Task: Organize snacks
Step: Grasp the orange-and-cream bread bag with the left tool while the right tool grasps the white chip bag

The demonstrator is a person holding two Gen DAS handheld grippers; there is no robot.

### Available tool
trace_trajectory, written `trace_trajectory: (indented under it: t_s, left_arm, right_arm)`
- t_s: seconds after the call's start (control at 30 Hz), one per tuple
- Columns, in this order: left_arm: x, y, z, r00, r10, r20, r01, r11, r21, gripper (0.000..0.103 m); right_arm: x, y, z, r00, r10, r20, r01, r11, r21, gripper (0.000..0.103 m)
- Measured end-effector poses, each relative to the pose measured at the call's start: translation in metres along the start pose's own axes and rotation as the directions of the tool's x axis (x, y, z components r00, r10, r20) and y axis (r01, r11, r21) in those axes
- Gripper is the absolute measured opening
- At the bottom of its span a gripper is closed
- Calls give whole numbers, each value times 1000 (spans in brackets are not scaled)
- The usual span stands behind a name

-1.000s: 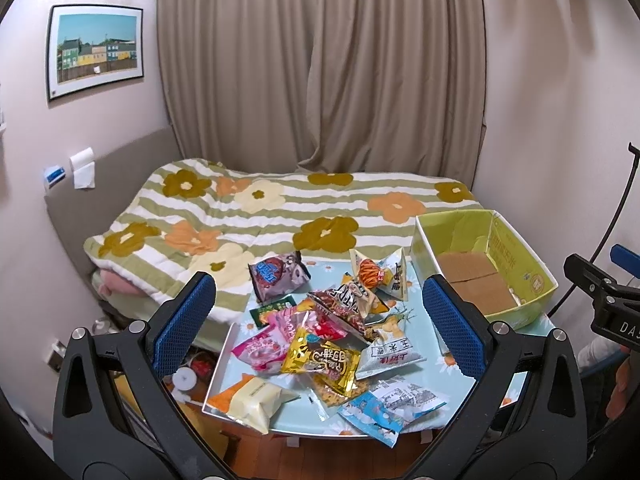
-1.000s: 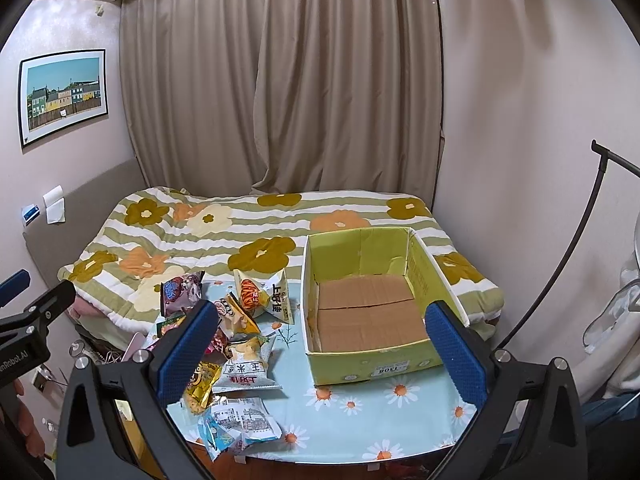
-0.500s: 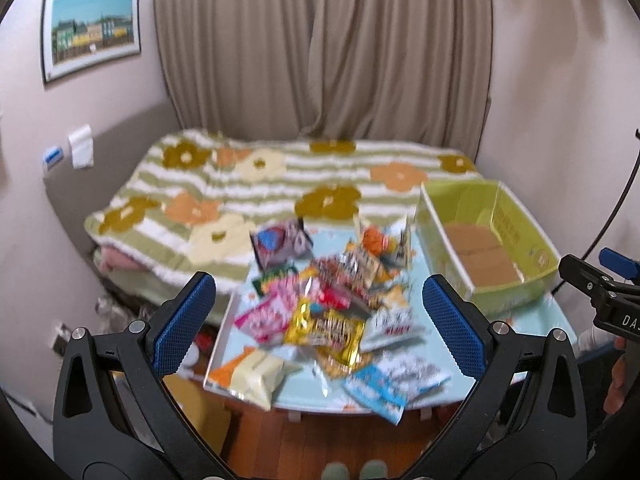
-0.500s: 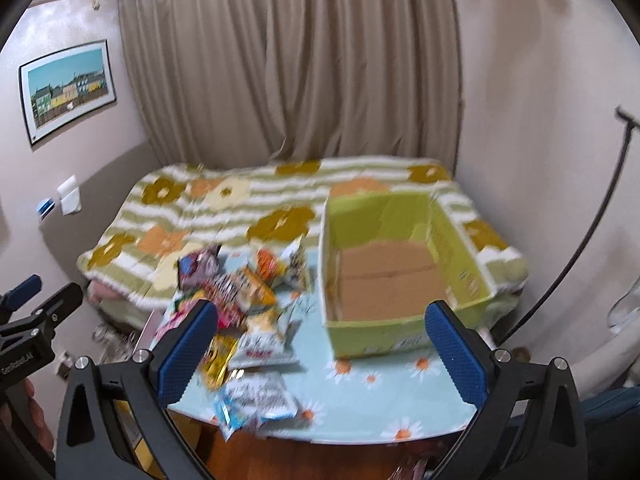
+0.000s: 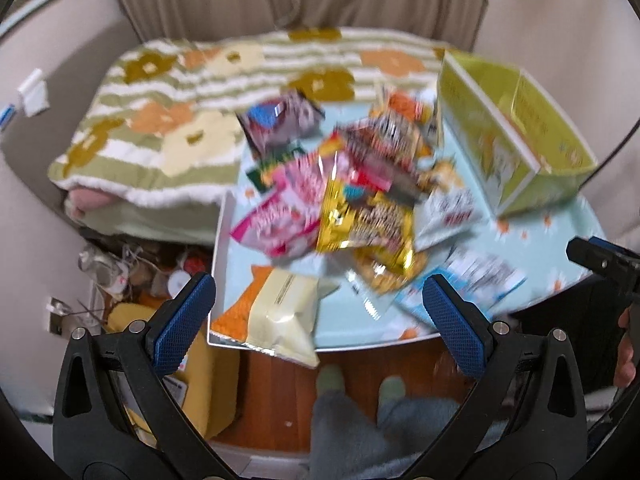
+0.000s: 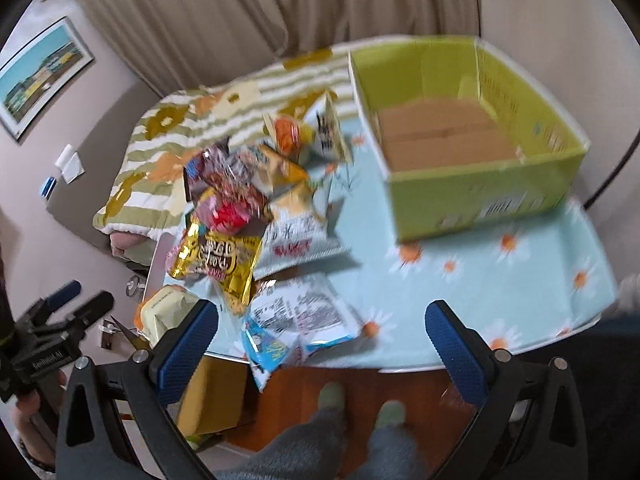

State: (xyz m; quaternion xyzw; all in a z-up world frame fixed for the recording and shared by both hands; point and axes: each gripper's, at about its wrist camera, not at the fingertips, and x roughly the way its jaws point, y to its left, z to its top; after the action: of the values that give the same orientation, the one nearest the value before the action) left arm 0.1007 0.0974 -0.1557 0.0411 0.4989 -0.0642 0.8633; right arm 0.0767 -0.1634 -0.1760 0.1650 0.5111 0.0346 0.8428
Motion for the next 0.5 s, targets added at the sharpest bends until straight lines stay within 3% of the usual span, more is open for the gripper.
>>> trace_trajectory:
  t_s: [0.2, 0.5]
  left_arm:
    - [65, 26, -3, 983, -48, -179, 64, 994, 85, 102]
    - [125, 41, -5, 946, -93, -310, 146, 977, 153, 102]
  right_arm:
    - [57, 0, -10, 993, 15, -116, 2, 990, 144, 102]
    - [97, -1, -20, 989, 13, -149, 25, 968, 250, 102]
